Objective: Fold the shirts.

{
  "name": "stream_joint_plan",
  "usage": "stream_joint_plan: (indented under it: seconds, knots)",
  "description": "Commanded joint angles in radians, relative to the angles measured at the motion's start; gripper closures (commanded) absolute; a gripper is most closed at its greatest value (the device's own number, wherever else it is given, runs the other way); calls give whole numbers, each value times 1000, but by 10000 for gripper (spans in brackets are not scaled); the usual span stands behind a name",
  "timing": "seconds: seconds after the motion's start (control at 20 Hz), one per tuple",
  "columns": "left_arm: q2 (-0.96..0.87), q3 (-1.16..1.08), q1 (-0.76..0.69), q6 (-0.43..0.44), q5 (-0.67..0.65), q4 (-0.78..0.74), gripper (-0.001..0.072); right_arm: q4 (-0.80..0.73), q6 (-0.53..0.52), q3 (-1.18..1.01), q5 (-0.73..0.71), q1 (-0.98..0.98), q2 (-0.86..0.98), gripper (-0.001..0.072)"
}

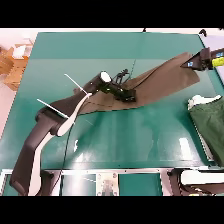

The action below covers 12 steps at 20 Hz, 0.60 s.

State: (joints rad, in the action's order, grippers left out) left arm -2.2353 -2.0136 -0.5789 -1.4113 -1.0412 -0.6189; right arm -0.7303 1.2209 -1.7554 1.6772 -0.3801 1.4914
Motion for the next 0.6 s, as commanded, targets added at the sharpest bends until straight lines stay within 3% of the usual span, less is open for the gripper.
stream_joint_plan:
  seconds: [0.0,0.35,0.55]
  knots:
    - [-35,-42,-25,-31,46,27,686,98,2,-11,52,8,-58,695]
    - [-19,-42,-18,-66,39,24,687,92,29,-10,51,80,-74,695]
    - [45,-42,0,-185,225,-91,688,38,36,2,34,77,-73,696]
